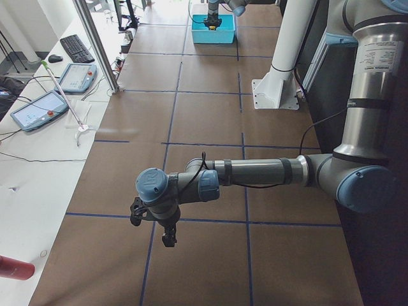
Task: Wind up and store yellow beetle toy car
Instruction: 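Lower the car into the bin and open the right gripper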
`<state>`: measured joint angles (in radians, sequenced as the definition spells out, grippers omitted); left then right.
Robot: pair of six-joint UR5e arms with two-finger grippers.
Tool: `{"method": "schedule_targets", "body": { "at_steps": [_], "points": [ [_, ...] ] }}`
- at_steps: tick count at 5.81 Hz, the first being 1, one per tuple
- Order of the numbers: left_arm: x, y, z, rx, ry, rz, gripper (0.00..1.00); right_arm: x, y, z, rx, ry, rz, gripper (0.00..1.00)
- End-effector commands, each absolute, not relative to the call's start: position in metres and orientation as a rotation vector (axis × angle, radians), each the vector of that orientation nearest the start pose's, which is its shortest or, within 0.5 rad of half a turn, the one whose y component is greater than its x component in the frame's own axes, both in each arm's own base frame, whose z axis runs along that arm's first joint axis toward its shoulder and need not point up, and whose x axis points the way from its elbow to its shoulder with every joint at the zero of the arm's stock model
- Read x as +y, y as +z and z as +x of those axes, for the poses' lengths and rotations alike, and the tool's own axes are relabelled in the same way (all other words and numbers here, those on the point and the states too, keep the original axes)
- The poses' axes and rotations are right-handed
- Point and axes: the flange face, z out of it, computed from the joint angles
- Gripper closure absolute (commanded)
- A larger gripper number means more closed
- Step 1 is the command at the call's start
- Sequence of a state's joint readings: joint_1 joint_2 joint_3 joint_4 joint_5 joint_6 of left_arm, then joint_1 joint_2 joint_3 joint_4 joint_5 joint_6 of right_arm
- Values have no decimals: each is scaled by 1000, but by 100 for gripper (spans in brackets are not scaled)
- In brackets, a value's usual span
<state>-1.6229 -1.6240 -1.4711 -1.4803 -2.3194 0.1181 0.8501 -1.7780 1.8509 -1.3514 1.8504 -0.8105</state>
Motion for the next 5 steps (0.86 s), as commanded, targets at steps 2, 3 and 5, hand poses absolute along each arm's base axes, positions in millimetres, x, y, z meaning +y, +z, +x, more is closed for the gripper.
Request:
{"method": "schedule_targets", "body": {
  "at_steps": [2, 3, 5],
  "points": [
    [-499, 691, -92, 756, 12, -66, 0, -391, 598, -208, -352, -1537, 365, 0],
    [-499, 691, -92, 756, 12, -66, 0, -393, 569, -194, -399, -1509, 422, 0],
    [-499, 691, -92, 756, 12, -66, 0, -411, 558, -97, -513, -1304, 436, 0]
  ]
}}
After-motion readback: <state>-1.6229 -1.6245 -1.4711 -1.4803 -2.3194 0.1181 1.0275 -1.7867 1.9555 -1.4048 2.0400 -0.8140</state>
